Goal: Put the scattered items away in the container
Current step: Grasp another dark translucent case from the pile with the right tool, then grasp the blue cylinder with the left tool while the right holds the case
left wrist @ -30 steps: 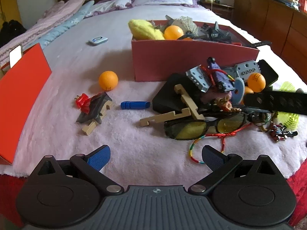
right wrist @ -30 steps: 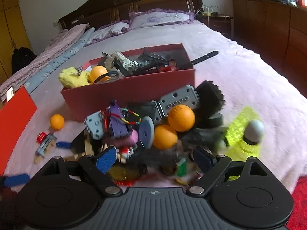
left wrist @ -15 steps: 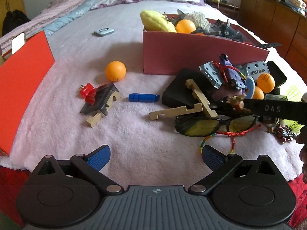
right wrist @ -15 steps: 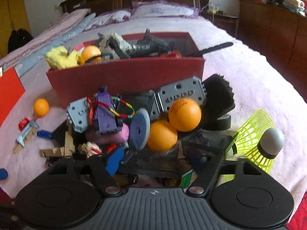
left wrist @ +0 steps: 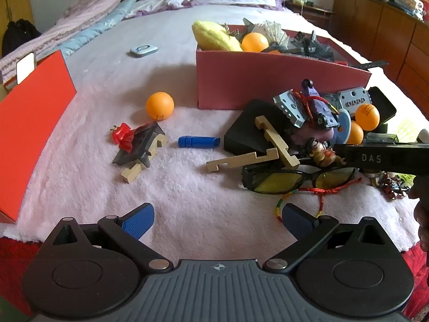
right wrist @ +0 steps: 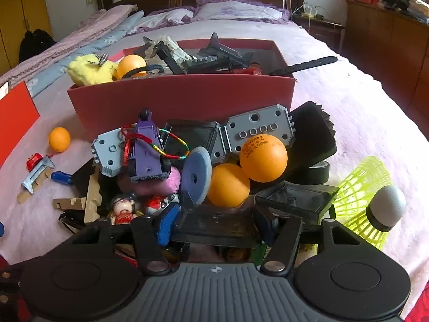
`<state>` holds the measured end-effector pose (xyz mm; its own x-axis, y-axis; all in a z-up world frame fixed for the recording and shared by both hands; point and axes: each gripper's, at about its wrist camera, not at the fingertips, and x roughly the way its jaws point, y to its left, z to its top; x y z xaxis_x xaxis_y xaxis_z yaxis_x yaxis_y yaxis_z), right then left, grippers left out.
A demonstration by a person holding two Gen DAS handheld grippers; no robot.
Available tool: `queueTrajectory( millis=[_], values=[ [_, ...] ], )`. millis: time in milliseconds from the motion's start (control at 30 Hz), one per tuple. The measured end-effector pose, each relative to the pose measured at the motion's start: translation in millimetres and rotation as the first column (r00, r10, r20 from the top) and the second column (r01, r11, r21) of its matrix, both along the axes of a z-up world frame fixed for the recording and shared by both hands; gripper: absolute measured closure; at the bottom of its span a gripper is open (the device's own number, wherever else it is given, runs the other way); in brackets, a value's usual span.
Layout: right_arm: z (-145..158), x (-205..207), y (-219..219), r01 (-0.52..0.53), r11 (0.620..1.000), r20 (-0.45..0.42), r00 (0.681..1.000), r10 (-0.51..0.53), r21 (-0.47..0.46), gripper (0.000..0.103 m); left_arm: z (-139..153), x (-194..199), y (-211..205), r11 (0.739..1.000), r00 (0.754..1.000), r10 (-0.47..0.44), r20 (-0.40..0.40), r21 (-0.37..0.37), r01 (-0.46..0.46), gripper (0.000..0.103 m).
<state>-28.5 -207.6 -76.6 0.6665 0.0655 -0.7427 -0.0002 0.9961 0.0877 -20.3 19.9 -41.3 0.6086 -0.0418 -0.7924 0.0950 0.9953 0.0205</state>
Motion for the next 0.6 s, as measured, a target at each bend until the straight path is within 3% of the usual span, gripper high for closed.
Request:
queueTrajectory(
  millis=[200,367,600],
  values=[
    [14,-15,-5,-0.012,0.999,0.029,1.000,0.011,0.035,0.040,0,0,3,1.000,1.000,0.007,0.003,0.005,-0.007,0.001],
    [33,-50,-4,-0.071,0.997,0.069,0.995,0.069,0.037,0.040,2,6,10,1.000,0.999,0.021,0.039,0.021,-0.022,0.001],
    [22,-93,2,-0.176,0.983,-0.007,0.984,0.177,0.060,0.040,-8,31,14,0.997,0.992,0.001,0.128,0.075,-0.011,0.003]
  ],
)
